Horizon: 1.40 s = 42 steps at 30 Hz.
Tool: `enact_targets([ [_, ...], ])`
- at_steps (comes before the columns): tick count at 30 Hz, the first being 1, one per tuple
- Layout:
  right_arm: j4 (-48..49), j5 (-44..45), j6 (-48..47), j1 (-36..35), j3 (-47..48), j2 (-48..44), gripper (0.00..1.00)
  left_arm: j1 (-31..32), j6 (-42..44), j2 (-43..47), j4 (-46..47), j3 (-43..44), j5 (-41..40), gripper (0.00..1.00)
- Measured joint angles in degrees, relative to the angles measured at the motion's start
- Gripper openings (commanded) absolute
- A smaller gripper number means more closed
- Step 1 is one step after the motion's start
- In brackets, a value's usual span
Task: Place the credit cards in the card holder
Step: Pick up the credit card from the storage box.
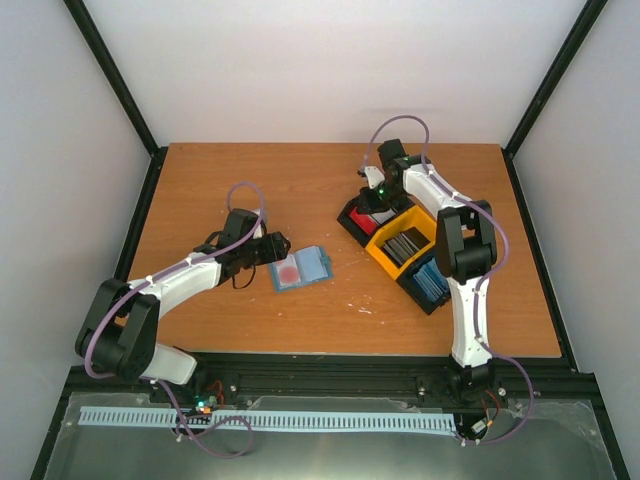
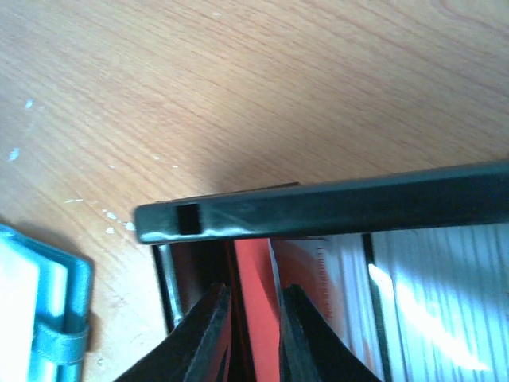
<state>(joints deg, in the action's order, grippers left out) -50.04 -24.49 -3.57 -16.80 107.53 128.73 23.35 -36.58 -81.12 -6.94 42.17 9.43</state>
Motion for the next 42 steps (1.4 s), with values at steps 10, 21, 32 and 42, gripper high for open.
enact_targets([
  [10, -1.38, -3.30, -1.66, 0.02, 0.00, -0.44, 0.22, 0.00, 0.00, 0.00, -0.20, 0.00, -0.09, 0.71],
  [21, -3.50, -3.61, -3.65, 0.00, -0.87, -0.96, 0.27, 0.00, 0.02, -0.07, -0.42, 0.24, -0.26, 0.71],
  [32, -5.16, -4.68, -4.59, -0.26, -4.87, -4.00, 0.21, -0.02, 0.04, -0.15, -0.42, 0.63, -0.68, 0.71],
  [42, -4.83, -0.61, -5.18, -2.05, -3.23, -3.04, 0.03, -0.02, 0.09, -0.15, -0.46, 0.63, -1.38, 0.70],
])
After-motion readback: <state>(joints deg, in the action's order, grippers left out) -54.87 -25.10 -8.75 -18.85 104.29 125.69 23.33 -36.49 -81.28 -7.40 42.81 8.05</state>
